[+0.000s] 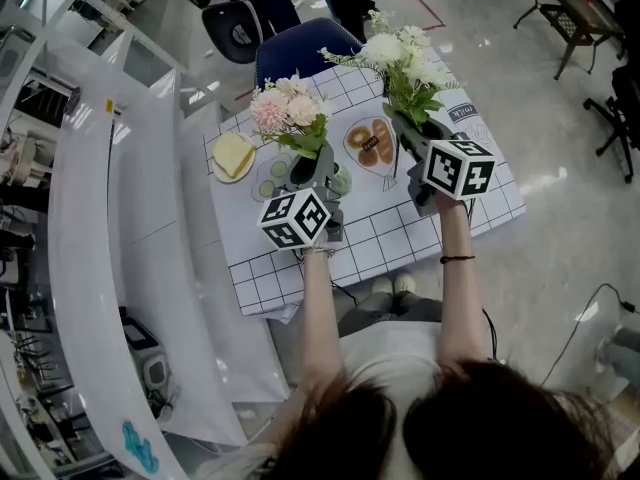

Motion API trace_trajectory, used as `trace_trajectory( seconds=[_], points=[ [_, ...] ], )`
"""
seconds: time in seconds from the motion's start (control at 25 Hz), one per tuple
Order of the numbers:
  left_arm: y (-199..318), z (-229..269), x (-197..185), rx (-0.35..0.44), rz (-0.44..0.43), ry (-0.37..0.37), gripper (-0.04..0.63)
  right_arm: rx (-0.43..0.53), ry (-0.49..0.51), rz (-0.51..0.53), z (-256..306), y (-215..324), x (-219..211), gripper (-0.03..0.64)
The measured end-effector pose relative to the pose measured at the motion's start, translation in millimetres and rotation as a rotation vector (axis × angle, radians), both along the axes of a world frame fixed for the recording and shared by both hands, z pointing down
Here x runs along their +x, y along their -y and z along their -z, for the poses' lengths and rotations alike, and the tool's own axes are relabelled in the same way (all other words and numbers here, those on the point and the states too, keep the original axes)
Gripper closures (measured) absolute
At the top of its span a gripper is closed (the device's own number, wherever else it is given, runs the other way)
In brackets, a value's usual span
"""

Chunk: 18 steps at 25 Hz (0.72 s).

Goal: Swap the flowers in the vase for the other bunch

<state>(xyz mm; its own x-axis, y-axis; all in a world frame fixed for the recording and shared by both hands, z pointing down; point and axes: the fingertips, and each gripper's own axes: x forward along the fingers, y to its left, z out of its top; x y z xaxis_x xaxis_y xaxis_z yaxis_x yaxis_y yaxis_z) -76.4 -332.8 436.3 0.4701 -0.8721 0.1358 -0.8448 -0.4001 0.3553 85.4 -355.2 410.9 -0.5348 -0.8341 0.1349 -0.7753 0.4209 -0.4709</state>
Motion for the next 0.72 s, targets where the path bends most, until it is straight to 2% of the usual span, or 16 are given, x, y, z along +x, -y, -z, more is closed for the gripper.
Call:
trace_trajectory(
  seconds=[0.72],
  points=[
    [-5.3, 37.0, -5.5, 0.072, -0.012, 0.023, 0.495, 0.061, 0.024, -0.027, 29.9, -11.7, 3.1, 0.557]
  ],
)
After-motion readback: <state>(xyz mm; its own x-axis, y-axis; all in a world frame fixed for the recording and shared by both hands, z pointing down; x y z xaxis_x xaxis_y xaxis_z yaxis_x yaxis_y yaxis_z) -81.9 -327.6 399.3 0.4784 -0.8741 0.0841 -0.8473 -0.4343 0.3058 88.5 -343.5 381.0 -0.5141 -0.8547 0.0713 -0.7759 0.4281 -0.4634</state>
